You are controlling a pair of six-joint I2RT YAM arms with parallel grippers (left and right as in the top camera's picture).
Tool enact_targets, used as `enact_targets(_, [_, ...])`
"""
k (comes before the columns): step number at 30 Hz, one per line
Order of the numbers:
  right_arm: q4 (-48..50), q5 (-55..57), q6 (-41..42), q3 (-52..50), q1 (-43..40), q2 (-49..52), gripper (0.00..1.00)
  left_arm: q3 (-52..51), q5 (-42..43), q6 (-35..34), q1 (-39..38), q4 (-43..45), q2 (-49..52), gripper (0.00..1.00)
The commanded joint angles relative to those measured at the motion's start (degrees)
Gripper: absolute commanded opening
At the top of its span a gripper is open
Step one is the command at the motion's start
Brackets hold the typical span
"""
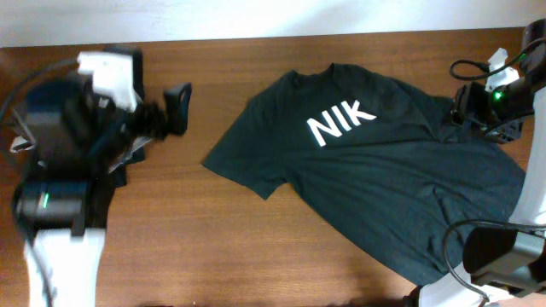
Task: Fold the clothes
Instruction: 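Move the left gripper to the shirt's left shoulder and grasp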
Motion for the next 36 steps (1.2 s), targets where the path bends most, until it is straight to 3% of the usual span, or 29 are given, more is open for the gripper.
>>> enact_targets(1, [-0.1, -2.2, -0.7, 0.1, -2.0, -0.7, 0.61, 1.7, 3.2, 0.0, -0.3, 2.4, 7.7, 0.99])
enact_targets(12, [-0.3, -1.9, -1.6, 0.1, -12.6, -0.7, 0.6, 1.7, 15.8, -2.4, -0.3, 12.0, 27.1, 0.99])
enact_targets(19, [1.9, -1.9, -1.7, 0.1, -19.7, -0.7, 0.6, 1.7, 19.6, -2.7, -0.7, 16.7, 30.4, 0.99])
enact_targets(23, [7.4, -2.4, -0.8, 0.1, -19.3, -0.6, 0.6, 1.7, 19.6, -2.7, -1.0, 15.9, 30.4, 0.99])
enact_targets(27, [11.7, -2.3, -0.6, 0.1, -17.4, 0.1, 0.6, 1.7, 18.9, -2.7, -2.4, 13.0, 30.4, 0.99])
enact_targets(31, [12.5, -2.3, -0.6, 0.1, -16.0, 1.8, 0.6, 1.7, 9.3, -2.7, -5.7, 10.5, 30.4, 0.99])
enact_targets(36, [12.6, -2.4, -0.6, 0.1, -14.1, 3.9, 0.6, 1.7, 3.1, -2.7, -11.6, 10.0, 30.4, 0.99])
